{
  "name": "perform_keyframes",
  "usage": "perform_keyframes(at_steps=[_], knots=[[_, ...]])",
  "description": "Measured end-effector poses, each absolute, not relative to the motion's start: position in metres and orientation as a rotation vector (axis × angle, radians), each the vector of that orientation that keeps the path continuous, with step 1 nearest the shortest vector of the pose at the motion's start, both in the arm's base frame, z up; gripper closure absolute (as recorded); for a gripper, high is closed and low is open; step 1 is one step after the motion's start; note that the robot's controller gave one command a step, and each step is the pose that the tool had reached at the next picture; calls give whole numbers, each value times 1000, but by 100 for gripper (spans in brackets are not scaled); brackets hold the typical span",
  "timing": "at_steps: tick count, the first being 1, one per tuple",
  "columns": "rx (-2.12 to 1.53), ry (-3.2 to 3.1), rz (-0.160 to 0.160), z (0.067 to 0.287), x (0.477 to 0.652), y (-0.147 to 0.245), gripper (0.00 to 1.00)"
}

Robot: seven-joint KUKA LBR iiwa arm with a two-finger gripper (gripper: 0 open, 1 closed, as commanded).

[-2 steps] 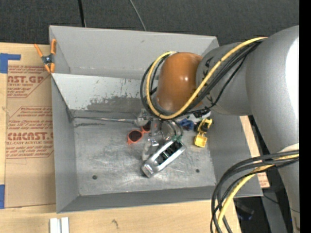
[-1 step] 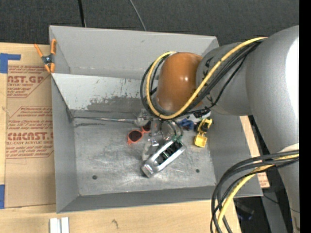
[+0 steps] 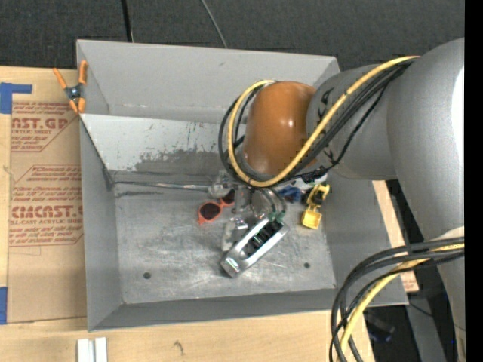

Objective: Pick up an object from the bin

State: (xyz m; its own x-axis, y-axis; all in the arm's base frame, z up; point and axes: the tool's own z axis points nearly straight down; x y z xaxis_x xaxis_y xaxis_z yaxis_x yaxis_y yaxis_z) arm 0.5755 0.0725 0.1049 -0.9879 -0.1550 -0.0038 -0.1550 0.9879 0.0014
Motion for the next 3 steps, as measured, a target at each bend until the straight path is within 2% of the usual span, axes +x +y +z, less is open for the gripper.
perform_keyframes(at_steps=[1,2,3], knots=[[-158,3133,3,85,586,60,0],[166,3134,4,76,586,62,100],[166,3134,4,76,586,62,100]])
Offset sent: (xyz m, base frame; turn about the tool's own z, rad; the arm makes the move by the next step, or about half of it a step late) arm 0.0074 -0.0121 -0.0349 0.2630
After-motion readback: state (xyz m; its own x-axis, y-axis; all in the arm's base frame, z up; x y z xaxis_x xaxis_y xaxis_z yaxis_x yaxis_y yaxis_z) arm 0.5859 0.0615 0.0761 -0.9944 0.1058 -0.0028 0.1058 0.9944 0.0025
